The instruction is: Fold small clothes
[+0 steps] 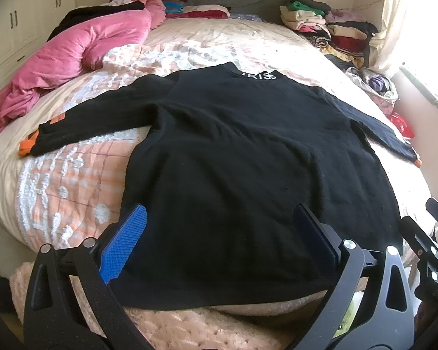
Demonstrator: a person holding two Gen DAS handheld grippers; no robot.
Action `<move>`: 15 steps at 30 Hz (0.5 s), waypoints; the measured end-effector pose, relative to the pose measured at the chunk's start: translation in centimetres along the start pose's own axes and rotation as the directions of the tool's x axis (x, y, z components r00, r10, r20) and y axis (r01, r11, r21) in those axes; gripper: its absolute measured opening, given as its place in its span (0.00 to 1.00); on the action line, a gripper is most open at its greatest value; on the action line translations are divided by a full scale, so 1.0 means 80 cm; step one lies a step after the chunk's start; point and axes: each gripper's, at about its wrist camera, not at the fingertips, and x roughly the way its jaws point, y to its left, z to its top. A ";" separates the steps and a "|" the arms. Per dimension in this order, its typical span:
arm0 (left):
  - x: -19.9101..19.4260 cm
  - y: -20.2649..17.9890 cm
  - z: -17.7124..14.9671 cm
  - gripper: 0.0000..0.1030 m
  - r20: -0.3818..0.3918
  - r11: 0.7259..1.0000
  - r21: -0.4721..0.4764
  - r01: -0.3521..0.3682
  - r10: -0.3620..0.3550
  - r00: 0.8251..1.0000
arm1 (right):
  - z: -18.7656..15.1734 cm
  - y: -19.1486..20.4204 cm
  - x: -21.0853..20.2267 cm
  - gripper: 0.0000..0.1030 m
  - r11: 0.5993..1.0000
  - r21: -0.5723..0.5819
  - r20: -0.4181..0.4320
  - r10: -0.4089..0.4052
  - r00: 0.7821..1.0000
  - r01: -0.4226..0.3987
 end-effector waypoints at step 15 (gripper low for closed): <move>0.017 0.029 0.026 0.91 0.019 0.998 -0.014 -0.064 0.064 0.998 | 0.020 0.007 0.033 0.96 0.999 -0.009 -0.014 0.046 0.999 -0.046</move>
